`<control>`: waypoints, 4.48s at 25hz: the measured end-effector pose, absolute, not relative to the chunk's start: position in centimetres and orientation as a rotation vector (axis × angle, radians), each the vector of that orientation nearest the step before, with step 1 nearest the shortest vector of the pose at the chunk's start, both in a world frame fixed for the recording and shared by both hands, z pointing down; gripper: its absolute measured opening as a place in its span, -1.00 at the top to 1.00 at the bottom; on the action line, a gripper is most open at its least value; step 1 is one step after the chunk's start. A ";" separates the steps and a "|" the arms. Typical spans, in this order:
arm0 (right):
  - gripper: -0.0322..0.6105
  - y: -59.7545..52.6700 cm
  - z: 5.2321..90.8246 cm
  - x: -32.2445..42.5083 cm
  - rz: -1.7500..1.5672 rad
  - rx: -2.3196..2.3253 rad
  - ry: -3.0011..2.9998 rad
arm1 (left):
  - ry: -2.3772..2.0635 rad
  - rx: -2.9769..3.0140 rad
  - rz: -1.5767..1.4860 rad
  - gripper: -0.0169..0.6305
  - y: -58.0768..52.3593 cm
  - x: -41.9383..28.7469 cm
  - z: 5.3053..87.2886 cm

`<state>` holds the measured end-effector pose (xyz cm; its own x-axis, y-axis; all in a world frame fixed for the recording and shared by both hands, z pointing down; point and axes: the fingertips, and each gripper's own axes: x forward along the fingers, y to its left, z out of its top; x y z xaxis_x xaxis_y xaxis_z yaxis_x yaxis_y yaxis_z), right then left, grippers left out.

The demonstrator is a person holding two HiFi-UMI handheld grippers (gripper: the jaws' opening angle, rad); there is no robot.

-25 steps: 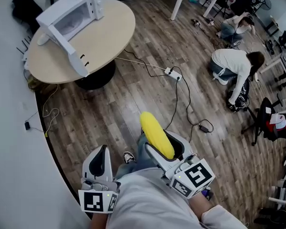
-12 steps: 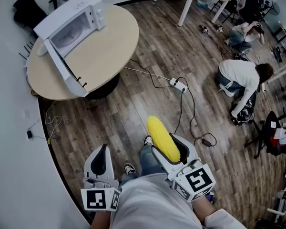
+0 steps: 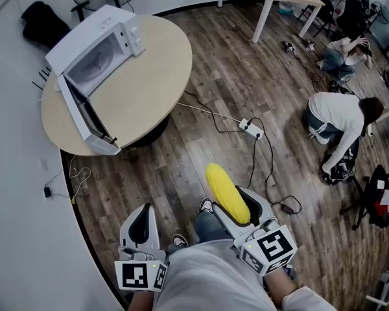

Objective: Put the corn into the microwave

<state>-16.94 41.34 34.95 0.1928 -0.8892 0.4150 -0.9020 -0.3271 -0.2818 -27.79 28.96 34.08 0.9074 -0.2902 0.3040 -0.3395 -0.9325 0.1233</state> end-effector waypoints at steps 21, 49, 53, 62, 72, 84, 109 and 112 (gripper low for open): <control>0.07 40.8 36.1 -6.4 0.809 2.371 -1.878 | -0.530 2.936 0.399 0.96 29.0 -16.7 33.4; 0.07 19.0 33.4 2.0 0.709 2.027 -2.190 | -0.759 2.874 0.244 0.96 10.6 -5.3 31.6; 0.07 16.1 33.1 3.5 0.703 1.989 -2.213 | -0.790 2.859 0.247 0.96 8.0 -4.1 31.6; 0.07 10.1 32.6 5.0 0.693 1.876 -2.302 | -0.917 2.821 0.237 0.96 2.8 -3.3 31.3; 0.08 5.5 33.5 5.2 0.700 1.782 -2.374 | -0.982 2.771 0.173 0.96 -0.8 -3.6 30.7; 0.08 -0.4 33.5 6.0 0.688 1.693 -2.414 | -1.050 2.744 0.148 0.96 -5.1 -3.4 30.3; 0.07 -9.4 35.7 5.0 0.689 1.483 -2.474 | -1.252 2.621 0.202 0.96 -10.0 -4.6 32.1; 0.07 -10.0 36.0 5.0 0.694 1.475 -2.475 | -1.265 2.611 0.210 0.96 -9.9 -4.8 32.3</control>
